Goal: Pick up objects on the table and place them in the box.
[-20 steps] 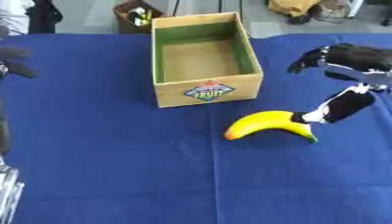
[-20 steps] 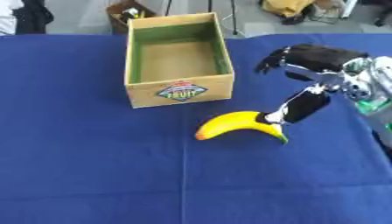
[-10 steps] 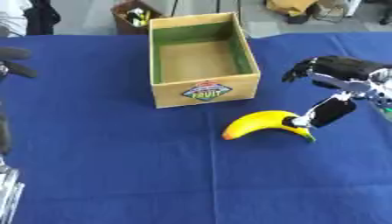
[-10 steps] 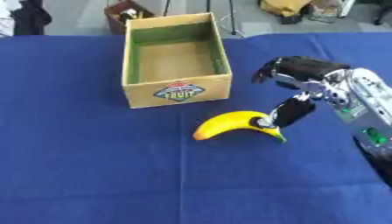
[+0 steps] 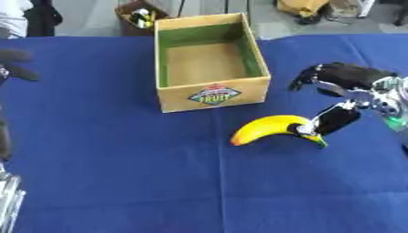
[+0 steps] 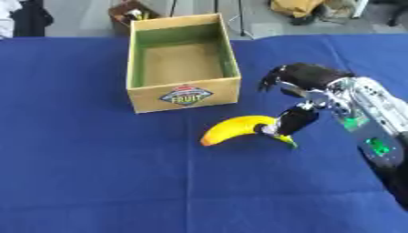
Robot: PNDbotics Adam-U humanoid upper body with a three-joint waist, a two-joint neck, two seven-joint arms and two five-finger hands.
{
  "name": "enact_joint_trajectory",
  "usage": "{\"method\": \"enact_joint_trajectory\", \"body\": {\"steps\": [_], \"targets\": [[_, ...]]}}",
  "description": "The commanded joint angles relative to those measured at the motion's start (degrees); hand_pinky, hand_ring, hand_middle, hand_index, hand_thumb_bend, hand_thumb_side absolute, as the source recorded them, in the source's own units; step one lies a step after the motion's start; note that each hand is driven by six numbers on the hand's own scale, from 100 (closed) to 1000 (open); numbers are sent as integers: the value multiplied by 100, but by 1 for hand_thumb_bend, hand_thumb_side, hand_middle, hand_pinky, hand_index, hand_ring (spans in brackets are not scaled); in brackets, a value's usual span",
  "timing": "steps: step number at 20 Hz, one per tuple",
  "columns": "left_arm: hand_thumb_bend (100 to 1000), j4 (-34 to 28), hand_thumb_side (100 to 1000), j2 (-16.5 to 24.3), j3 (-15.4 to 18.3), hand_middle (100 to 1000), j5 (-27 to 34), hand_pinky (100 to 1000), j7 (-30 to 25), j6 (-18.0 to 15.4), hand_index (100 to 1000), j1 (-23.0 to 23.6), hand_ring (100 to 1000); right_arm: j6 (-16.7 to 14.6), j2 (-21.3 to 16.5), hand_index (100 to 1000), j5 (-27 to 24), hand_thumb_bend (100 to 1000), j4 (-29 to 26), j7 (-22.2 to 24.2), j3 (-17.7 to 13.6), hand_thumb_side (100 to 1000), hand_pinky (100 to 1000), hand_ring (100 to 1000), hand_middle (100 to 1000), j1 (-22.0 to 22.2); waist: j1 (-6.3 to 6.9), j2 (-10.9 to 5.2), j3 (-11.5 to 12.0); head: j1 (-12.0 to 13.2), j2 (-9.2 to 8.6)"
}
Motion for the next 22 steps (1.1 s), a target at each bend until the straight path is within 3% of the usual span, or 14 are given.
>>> {"method": "enact_joint_trajectory", "body": {"steps": [1,9,22], "targets": [[100,-101,1000,32,-31,698,32,469,-26,-2,801,-67,611,-19,-28,811,144,460,62,-141,8,487,812,833,688,-61,4,-122,13,-35,-71],[100,-101,1000,22,-40,699,40,469,-48,8,801,-81,612,-49,63,749,138,446,93,-569,98,405,760,775,604,-9,5,-103,22,-35,-57],[100,-101,1000,-11,-50,700,57,469,-68,17,801,-106,613,-204,145,740,273,387,336,-799,239,339,741,763,598,60,7,-64,66,-59,-79]]}}
